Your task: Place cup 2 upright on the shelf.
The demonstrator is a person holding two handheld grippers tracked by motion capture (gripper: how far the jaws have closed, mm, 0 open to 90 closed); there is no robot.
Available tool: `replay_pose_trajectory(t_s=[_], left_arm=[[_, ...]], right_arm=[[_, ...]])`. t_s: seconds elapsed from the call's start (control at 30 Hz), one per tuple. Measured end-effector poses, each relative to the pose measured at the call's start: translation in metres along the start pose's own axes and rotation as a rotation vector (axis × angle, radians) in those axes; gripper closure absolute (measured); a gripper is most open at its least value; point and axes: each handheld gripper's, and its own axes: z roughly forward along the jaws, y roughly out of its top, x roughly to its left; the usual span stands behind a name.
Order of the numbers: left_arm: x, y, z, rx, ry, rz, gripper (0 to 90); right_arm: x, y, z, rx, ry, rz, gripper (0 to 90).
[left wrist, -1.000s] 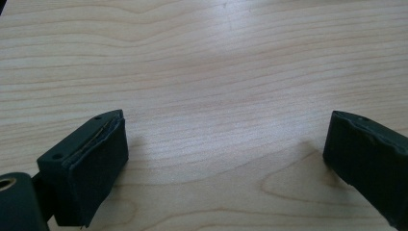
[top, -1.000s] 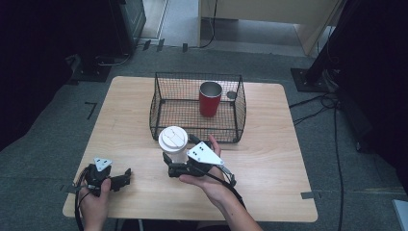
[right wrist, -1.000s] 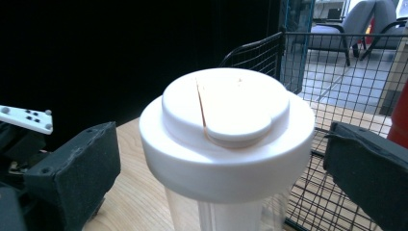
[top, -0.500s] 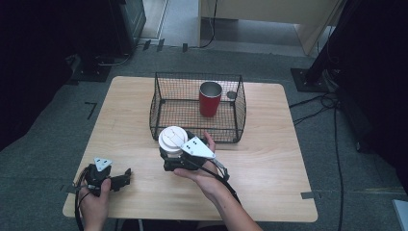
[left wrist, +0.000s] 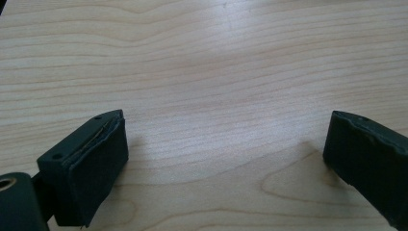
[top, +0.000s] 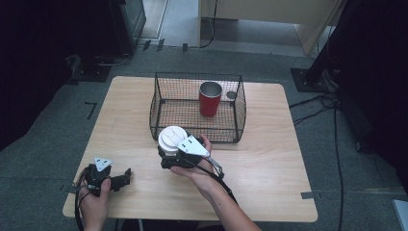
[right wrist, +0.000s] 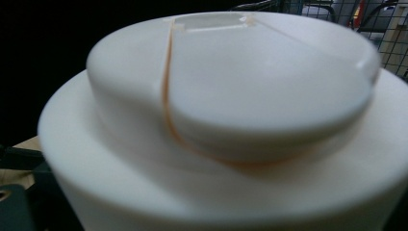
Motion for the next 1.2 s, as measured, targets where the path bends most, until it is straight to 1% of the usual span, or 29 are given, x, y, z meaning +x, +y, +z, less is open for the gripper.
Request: replay_pose_trajectory(t_s=[0.03, 0.07, 0.1, 0.13, 0.17, 0.4, 0.43, 0.53, 0.67, 0.77, 0.9, 0.97, 1.0, 1.1, 1.13, 1.17, 1.2], left_arm=[[0.0, 0.0, 0.0, 0.0, 0.0, -0.001, 2.5], [0.0, 0.0, 0.0, 0.0, 0.0, -0.001, 2.5], [0.0, 0.0, 0.0, -0.001, 0.0, -0.002, 2.5], [0.0, 0.0, 0.0, 0.0, 0.0, 0.0, 2.5], [0.0, 0.0, 0.0, -0.001, 0.0, -0.002, 2.5], [0.0, 0.0, 0.0, -0.001, 0.0, -0.002, 2.5], [0.0, 0.0, 0.0, 0.0, 0.0, 0.0, 2.5], [0.0, 0.0, 0.0, -0.001, 0.0, -0.002, 2.5], [0.0, 0.0, 0.0, -0.001, 0.0, -0.002, 2.5], [0.0, 0.0, 0.0, -0.001, 0.0, -0.002, 2.5], [0.0, 0.0, 0.0, 0.0, 0.0, -0.002, 2.5], [0.0, 0.0, 0.0, 0.0, 0.0, -0.002, 2.5], [0.0, 0.0, 0.0, 0.0, 0.0, -0.002, 2.5], [0.0, 0.0, 0.0, 0.0, 0.0, -0.002, 2.5], [0.0, 0.0, 0.0, 0.0, 0.0, -0.002, 2.5], [0.0, 0.0, 0.0, 0.0, 0.0, -0.002, 2.5], [0.0, 0.0, 0.0, 0.002, 0.0, 0.0, 2.5]], right_arm=[[0.0, -0.001, 0.0, 0.0, -0.003, -0.004, 7.2], [0.0, -0.001, 0.0, 0.0, -0.003, -0.004, 7.2], [0.0, -0.001, 0.001, -0.001, -0.005, -0.011, 9.9], [0.001, -0.002, 0.001, -0.01, -0.007, -0.021, 15.2], [0.001, -0.002, 0.001, -0.013, -0.007, -0.03, 15.3], [0.002, -0.003, 0.001, -0.027, -0.01, -0.046, 15.6], [0.001, -0.003, 0.001, -0.038, -0.009, -0.057, 15.6], [0.001, -0.003, 0.001, -0.049, -0.006, -0.054, 15.7], [0.0, -0.001, -0.001, -0.062, -0.002, -0.037, 15.7], [-0.001, 0.003, -0.003, -0.078, 0.002, -0.026, 15.7], [-0.001, 0.014, -0.007, -0.11, 0.01, -0.039, 15.7], [-0.001, 0.017, -0.008, -0.118, 0.011, -0.04, 15.7], [-0.002, 0.022, -0.008, -0.137, 0.013, -0.045, 15.7], [-0.002, 0.028, -0.009, -0.154, 0.015, -0.044, 15.7], [-0.003, 0.033, -0.009, -0.173, 0.016, -0.043, 15.7], [-0.003, 0.033, -0.009, -0.173, 0.016, -0.043, 15.7], [-0.003, 0.039, -0.009, -0.192, 0.012, -0.041, 15.7]])
